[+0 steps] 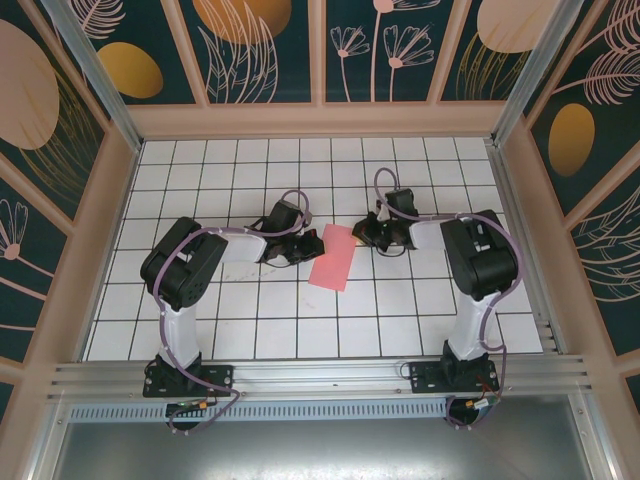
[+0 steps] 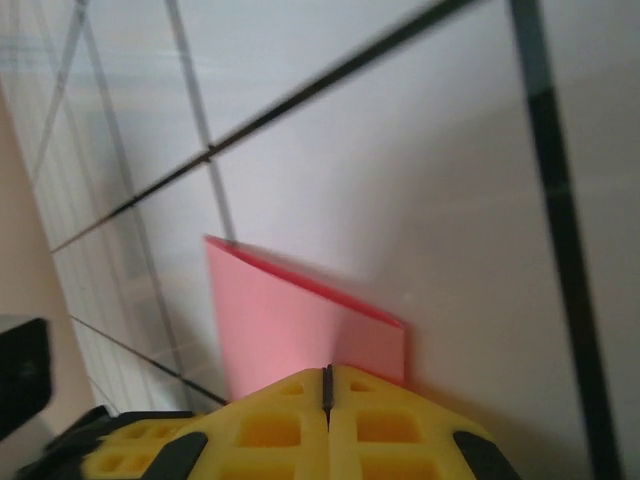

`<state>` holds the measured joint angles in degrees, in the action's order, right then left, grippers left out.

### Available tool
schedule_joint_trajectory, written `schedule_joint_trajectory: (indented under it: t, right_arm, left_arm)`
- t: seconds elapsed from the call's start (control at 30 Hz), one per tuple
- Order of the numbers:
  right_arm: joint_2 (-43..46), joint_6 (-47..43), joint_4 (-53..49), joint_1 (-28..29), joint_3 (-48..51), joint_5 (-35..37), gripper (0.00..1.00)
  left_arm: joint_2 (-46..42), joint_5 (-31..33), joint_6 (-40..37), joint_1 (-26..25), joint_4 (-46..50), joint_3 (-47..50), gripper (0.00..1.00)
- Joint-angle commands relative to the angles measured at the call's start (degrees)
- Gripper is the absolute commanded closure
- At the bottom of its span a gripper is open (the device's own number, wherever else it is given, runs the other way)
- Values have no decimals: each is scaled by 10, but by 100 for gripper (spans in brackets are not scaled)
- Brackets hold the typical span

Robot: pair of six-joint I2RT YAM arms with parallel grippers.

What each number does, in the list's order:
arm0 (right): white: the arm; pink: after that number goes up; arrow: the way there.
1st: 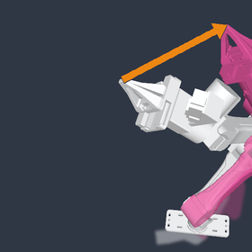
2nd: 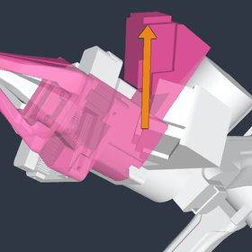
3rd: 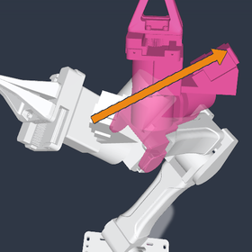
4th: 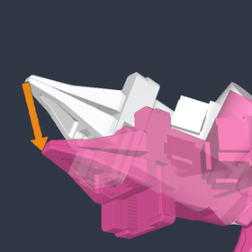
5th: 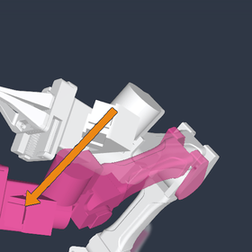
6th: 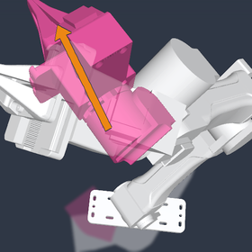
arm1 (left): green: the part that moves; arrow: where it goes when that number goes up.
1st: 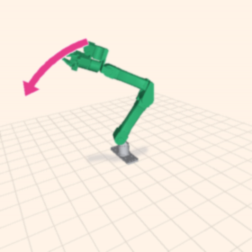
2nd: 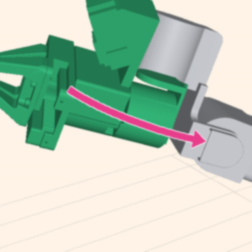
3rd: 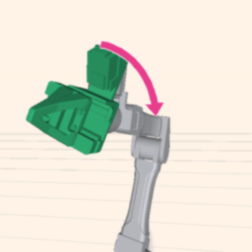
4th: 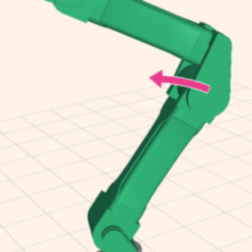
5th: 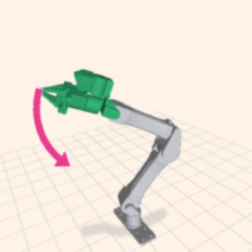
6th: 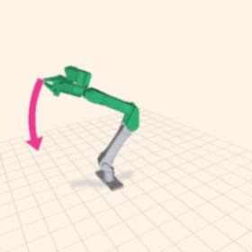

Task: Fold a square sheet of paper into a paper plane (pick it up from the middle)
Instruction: Fold the square sheet of paper in half at the center of the table, then rotate the square sheet of paper at the center of the table.

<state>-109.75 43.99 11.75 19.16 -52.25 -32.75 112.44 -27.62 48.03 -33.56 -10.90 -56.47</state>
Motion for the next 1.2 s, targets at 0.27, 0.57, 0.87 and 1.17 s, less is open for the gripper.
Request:
schedule_joint_trajectory:
  t: [0.27,0.57,0.87,1.17]
  right_arm:
    - [8,-47,-72,-2,-64,-13,99]
    - [144,-29,-79,33,18,75,90]
    - [189,32,-46,102,108,134,82]
    - [149,17,-53,113,85,128,83]
  left_arm:
    - [-18,0,12,-4,33,15,100]
    - [-75,4,39,-5,20,25,100]
    - [-158,35,56,-4,10,69,100]
    - [-245,130,67,-3,34,125,100]
